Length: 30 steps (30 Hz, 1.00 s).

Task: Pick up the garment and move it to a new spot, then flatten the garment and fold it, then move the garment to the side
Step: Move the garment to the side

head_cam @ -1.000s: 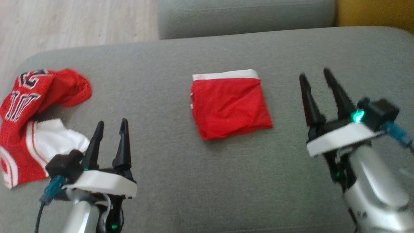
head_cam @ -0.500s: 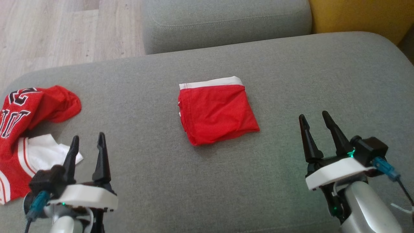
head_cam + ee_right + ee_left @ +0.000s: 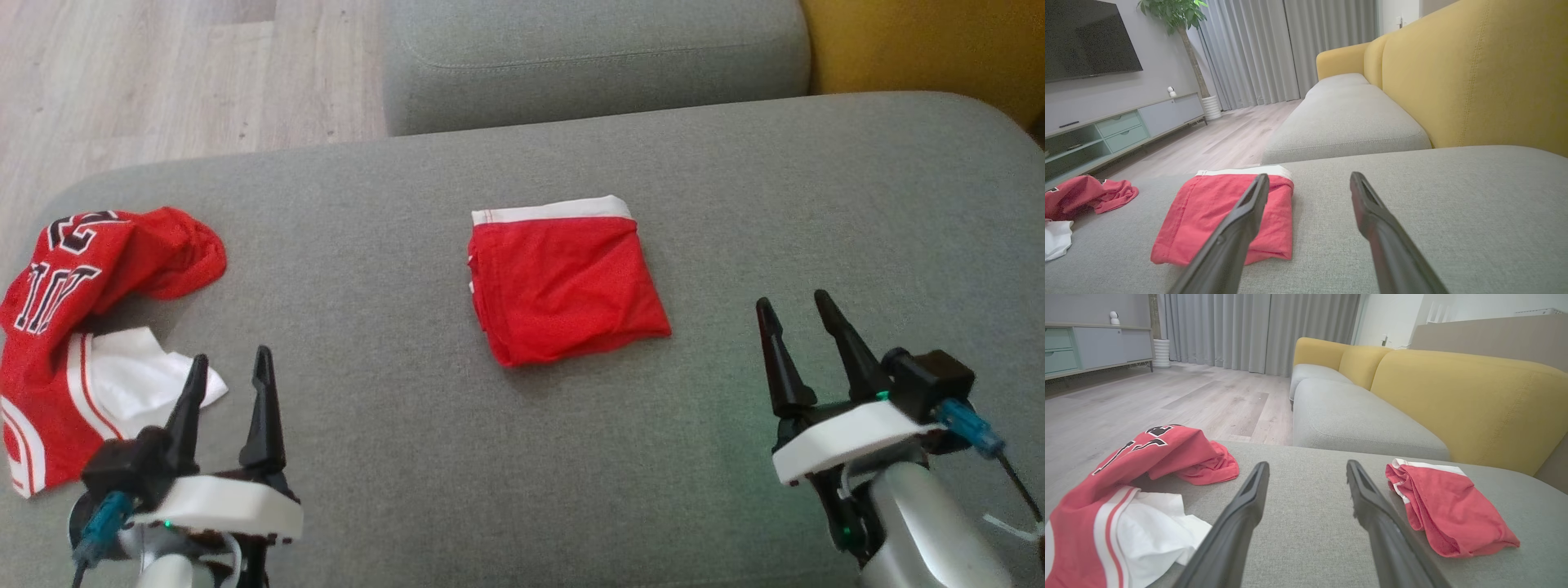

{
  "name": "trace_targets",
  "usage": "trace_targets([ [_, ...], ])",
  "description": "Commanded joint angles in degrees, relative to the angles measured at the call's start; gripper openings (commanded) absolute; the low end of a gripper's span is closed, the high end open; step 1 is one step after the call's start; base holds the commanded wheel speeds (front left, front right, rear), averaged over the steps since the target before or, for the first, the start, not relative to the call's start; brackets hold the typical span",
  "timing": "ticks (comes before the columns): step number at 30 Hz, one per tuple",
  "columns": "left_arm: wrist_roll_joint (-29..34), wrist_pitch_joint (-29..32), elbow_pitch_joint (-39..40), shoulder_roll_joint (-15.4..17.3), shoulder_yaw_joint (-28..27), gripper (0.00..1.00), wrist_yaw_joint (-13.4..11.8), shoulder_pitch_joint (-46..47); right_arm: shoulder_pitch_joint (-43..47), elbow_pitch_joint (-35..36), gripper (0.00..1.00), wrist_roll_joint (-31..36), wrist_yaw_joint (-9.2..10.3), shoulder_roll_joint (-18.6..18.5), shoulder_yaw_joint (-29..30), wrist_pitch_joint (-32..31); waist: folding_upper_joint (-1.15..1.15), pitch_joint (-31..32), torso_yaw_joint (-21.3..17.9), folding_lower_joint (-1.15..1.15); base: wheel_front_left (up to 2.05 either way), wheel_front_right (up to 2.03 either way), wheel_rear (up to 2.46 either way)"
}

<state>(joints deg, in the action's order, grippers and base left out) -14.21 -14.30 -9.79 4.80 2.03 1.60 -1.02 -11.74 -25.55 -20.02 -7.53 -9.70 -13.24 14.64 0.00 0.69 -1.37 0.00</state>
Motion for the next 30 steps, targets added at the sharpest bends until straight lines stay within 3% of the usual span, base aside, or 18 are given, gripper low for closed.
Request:
trace_targets([
  [1,0.5,-0.7,1.5,0.2,-2.5,1.00,0.3,2.4,-3.1,0.9,1.00,-0.1,0.04,-0.2,-1.5,0.4,0.00,0.0,0.4,0.00,0.00,0.00,0.00],
  [9,1.0,-0.7,1.2,-0.8,-1.1,1.00,2.3,3.9,-10.8,-5.9,1.00,-3.0,0.04,-0.7,-2.7,-2.7,0.00,-1.7,5.1,0.00,0.00,0.00,0.00],
  [18,0.3,-0.7,1.6,-1.6,1.7,1.00,3.7,7.5,-26.0,-20.7,1.00,-9.3,0.04,-2.6,-4.1,-9.5,0.00,-8.2,14.5,0.00,0.00,0.00,0.00],
  [25,-0.5,-0.7,1.2,-1.8,1.8,1.00,4.2,9.4,-33.2,-37.1,1.00,-14.9,0.04,-3.5,-5.1,-26.3,0.00,-11.1,18.9,0.00,0.00,0.00,0.00],
  [30,-0.7,-0.7,1.0,-1.8,1.8,1.00,4.3,9.9,-35.2,-42.8,1.00,-17.3,0.04,-2.6,-5.7,-35.8,0.00,-11.8,20.1,0.00,0.00,0.00,0.00],
])
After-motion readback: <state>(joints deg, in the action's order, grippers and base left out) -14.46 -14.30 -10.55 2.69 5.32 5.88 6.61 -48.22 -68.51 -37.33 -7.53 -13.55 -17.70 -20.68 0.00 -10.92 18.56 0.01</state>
